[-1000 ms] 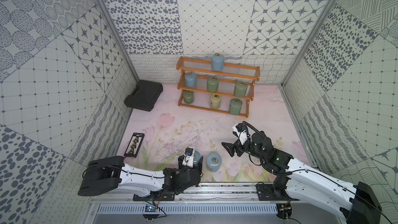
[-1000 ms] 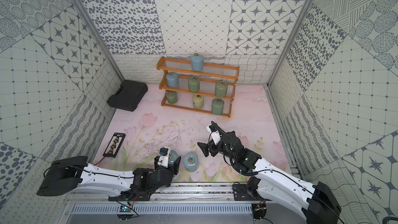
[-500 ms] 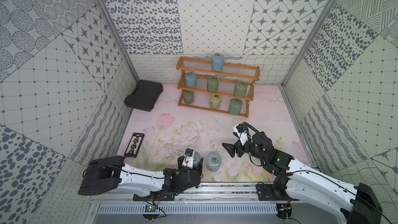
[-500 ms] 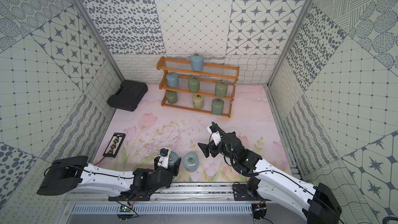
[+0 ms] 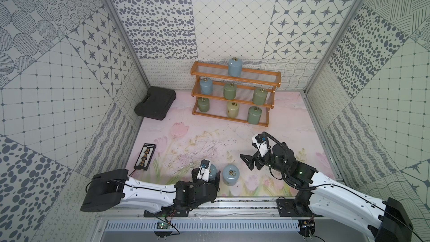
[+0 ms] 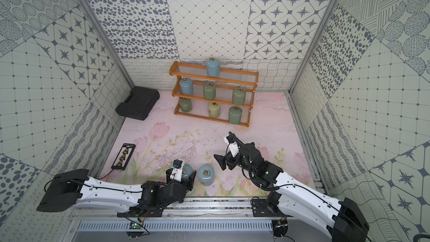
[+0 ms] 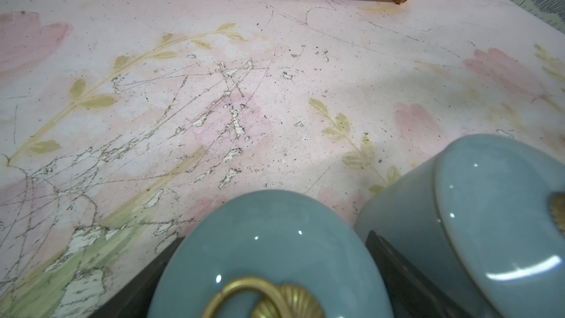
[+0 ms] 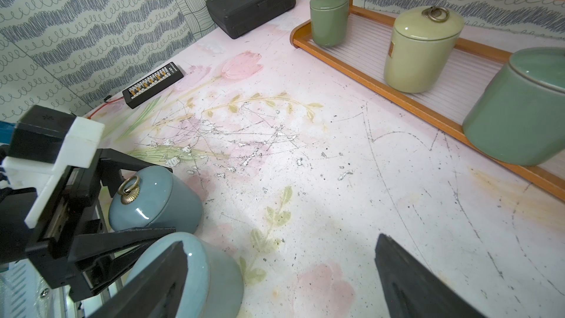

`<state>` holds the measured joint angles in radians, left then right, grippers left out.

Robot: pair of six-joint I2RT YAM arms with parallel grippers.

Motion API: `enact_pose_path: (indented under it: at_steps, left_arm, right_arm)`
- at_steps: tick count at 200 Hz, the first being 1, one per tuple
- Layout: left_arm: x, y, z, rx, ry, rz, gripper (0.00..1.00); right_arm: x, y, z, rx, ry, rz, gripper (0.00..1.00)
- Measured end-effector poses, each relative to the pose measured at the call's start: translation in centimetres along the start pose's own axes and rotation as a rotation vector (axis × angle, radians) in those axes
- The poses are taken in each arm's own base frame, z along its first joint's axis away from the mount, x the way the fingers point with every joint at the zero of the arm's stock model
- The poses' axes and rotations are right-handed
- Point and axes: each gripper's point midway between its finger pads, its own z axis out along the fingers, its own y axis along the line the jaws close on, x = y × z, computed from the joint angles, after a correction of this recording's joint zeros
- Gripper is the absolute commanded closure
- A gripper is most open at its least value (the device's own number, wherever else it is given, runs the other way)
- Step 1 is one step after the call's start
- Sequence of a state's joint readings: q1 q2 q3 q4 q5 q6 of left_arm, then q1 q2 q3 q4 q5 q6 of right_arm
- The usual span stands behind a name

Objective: Remove the tea canisters from the shelf
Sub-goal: Place the tea canister at the center of the board.

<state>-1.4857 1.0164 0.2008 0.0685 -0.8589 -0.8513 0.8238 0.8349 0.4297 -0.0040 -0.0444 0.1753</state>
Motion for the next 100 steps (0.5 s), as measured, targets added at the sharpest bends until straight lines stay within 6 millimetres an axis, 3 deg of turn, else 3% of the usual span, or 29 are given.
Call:
enact_pose_path:
  at_steps: [100]
  left_arm:
    - [-2.2, 0.4, -1.6, 0.019, -0.019, -0.035, 0.04]
  right_arm:
    - [0.0, 0.0, 0.1, -0.001, 0.001, 0.000, 0.00]
